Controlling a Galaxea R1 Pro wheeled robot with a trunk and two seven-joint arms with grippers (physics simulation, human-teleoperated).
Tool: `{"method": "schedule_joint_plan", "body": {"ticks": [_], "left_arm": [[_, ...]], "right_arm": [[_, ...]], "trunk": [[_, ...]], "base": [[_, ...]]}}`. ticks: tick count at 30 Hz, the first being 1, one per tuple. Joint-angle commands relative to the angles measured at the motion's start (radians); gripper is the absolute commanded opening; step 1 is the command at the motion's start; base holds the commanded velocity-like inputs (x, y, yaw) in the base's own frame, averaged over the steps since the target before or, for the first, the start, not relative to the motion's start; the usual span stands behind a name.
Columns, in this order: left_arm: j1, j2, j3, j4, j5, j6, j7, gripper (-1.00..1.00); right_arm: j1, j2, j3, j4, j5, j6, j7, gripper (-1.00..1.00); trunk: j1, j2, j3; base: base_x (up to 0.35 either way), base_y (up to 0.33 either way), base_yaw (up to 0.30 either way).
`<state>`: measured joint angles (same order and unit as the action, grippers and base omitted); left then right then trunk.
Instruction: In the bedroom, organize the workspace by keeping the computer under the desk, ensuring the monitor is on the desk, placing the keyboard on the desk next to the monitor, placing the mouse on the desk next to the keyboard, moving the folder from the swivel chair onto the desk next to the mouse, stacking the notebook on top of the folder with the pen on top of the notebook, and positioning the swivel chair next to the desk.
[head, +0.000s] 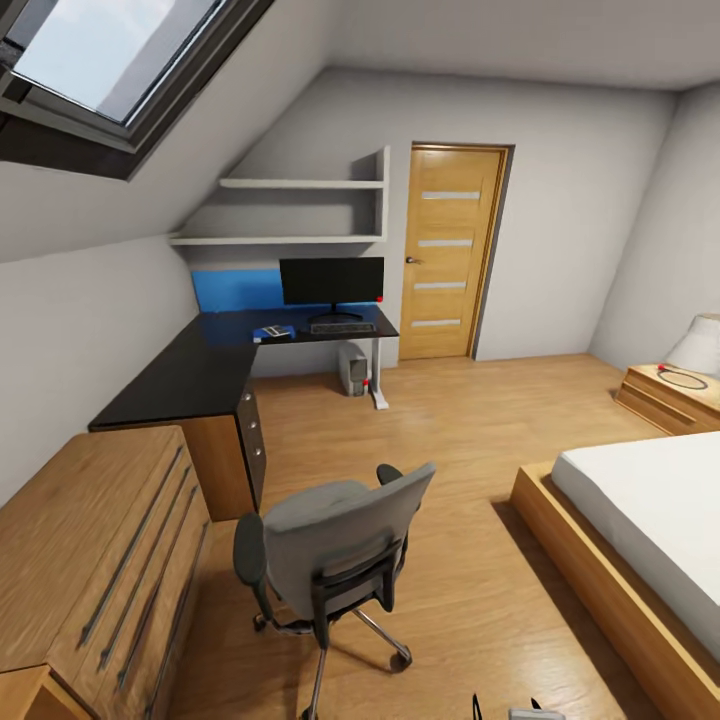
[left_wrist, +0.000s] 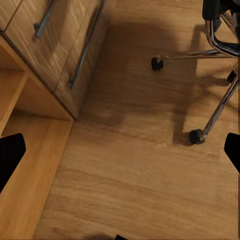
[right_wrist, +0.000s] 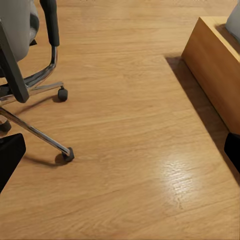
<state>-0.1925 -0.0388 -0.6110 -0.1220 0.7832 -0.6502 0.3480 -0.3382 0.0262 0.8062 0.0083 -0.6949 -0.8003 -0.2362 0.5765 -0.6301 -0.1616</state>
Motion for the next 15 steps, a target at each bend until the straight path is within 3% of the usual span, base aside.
{"method": "schedule_joint_plan", "body": {"ticks": [1,6,15], "left_arm": [[-0.001,-0.002,-0.008,0.000,0.001,-0.002,0.009,1.00],[-0.001,-0.010,-0.010,-0.001,0.001,-0.001,0.009,1.00],[-0.001,-0.012,-0.007,-0.001,0.007,0.011,0.011,1.00]], "right_arm": [[-0.001,0.000,0.009,0.001,0.001,-0.001,-0.009,1.00],[-0.001,-0.002,0.011,0.002,0.005,-0.005,-0.009,1.00],[-0.001,-0.003,0.012,0.005,0.006,0.000,-0.009,1.00]], "trunk": [[0.000,-0.001,-0.002],[0.000,-0.001,-0.002],[0.035,-0.064,-0.030]], "base": [[0.000,0.000,-0.003],[0.000,0.000,-0.001],[0.000,0.000,0.000]]}}
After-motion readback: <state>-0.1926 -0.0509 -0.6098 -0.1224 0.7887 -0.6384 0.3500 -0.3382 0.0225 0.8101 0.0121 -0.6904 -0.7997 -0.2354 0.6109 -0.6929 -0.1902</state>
